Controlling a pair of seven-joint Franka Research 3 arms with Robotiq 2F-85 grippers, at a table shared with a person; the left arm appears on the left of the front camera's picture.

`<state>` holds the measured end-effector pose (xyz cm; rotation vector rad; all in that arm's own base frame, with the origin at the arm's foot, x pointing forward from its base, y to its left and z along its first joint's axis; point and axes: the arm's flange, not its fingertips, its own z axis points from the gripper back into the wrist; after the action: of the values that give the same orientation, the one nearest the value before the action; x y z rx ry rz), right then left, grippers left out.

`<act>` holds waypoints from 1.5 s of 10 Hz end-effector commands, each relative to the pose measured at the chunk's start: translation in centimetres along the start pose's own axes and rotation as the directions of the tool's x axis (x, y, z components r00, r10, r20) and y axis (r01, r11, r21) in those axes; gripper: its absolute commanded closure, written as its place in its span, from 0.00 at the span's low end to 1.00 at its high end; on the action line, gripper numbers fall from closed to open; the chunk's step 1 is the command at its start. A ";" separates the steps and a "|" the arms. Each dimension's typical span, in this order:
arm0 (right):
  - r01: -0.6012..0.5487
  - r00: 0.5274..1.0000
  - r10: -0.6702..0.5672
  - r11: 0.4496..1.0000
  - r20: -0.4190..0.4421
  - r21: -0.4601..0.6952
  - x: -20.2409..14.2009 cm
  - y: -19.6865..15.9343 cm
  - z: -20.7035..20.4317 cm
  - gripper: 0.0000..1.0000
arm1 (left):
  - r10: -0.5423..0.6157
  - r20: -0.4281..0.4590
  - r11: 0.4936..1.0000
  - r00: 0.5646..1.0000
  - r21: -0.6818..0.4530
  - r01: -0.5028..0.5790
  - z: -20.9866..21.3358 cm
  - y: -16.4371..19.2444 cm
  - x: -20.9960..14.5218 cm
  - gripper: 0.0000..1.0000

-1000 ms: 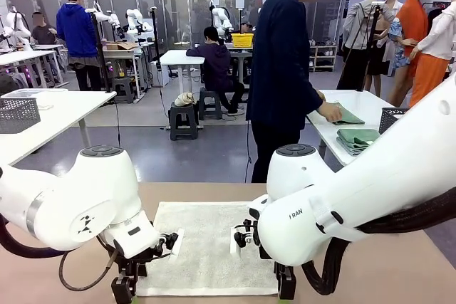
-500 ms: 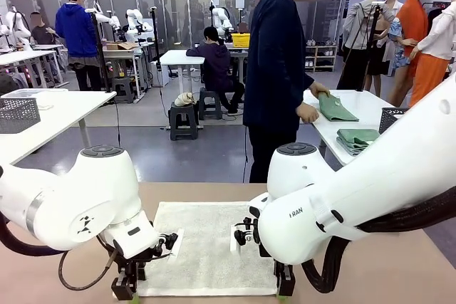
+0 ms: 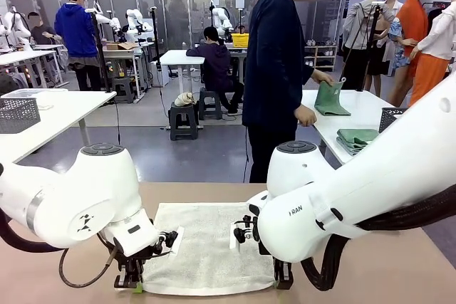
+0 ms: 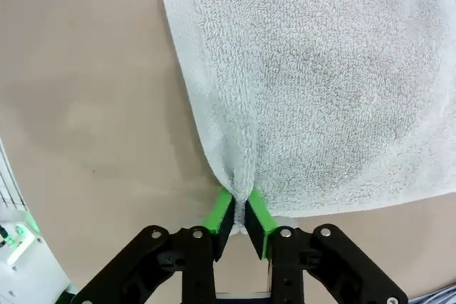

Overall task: Fold the towels and place them in the basket.
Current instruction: When a person lays out a Towel with hook on the table, fold it in half twice.

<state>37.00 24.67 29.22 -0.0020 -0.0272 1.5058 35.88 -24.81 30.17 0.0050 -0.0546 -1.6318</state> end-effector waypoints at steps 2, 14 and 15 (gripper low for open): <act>-0.019 1.000 0.019 1.000 -0.020 0.011 0.0 0.3 -0.4 1.00 | 0.001 -0.009 0.999 1.000 0.035 0.000 0.2 0.0 -0.1 1.00; -0.009 1.000 0.011 0.994 0.021 -0.111 0.7 -10.4 7.7 1.00 | 0.008 0.027 0.995 1.000 0.098 -0.010 10.0 10.7 -0.7 1.00; -0.003 1.000 0.004 0.993 0.009 -0.115 0.6 -11.5 7.9 1.00 | 0.012 0.018 0.995 1.000 0.094 -0.014 10.3 11.3 -0.6 1.00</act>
<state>46.93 24.38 37.42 -0.0724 -0.1487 1.4900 45.64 -24.11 40.45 0.0432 -0.1819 -1.6029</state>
